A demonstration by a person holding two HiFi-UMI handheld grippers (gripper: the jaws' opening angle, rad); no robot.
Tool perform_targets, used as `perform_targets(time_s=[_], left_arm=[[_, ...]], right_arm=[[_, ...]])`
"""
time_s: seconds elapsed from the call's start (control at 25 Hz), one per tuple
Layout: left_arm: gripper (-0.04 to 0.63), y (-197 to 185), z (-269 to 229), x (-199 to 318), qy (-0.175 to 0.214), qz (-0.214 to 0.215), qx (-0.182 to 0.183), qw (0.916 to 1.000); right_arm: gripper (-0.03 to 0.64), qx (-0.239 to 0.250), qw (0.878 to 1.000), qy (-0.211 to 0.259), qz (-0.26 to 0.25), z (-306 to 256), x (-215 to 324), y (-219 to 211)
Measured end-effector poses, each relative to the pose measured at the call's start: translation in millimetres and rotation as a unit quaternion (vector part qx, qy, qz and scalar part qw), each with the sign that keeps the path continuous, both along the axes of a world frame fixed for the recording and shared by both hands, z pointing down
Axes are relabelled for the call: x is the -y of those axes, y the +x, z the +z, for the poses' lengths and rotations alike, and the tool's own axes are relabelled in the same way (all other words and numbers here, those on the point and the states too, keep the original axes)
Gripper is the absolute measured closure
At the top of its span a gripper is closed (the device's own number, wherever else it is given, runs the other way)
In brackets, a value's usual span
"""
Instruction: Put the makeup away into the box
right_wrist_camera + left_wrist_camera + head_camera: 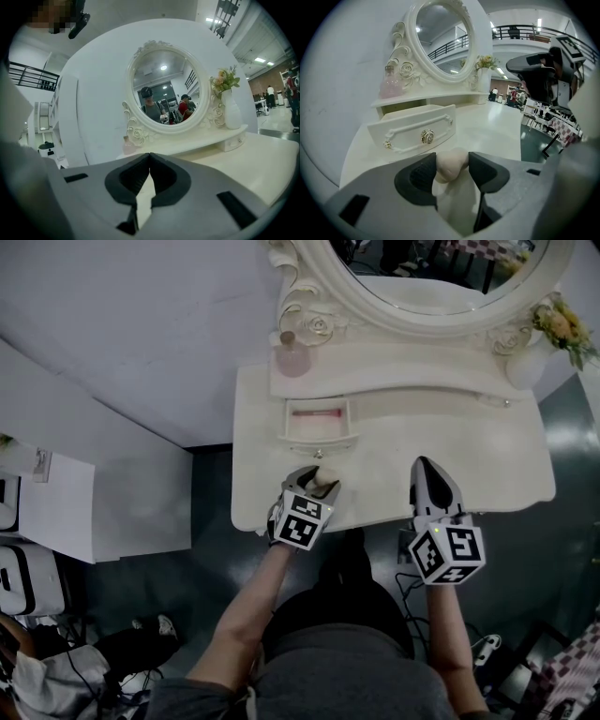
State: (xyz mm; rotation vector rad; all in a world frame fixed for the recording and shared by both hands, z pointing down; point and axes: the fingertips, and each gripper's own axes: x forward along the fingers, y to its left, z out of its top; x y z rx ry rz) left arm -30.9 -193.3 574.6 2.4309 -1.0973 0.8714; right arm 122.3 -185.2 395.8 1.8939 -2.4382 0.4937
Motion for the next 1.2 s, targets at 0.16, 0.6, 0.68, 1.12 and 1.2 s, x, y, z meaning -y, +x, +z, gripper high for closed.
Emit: perform_targets(time_s=[0.16,0.6,0.68,1.12,1.2], left_arm=[[0.385,-2,-7,0,0.008,-0.003,-0.003,1.0000],[0.391,-12,-52,3,0.045,-0.024,-0.023,0.9984],[0.391,-15,-60,5,0.053,-0.028,-0.025,0.9979],[0.393,-33,-106,21,0.104,-0.060,-0.030,0.9923],[0.393,-37,-113,24,0.112,-0.065,-0.030,0.9911]], right_arm=[[0.612,0.001,1.000,-0.001,-0.005,0,3,-4],[0.612,0.005,1.000,-0.003,-0.026,2,11,-18],[0.612,0.006,1.000,-0.002,-0.031,1,12,-21],[0.612,0.010,0.998,0.007,-0.060,-7,23,-38],[0.612,0.009,0.998,0.009,-0.065,-9,25,-41]])
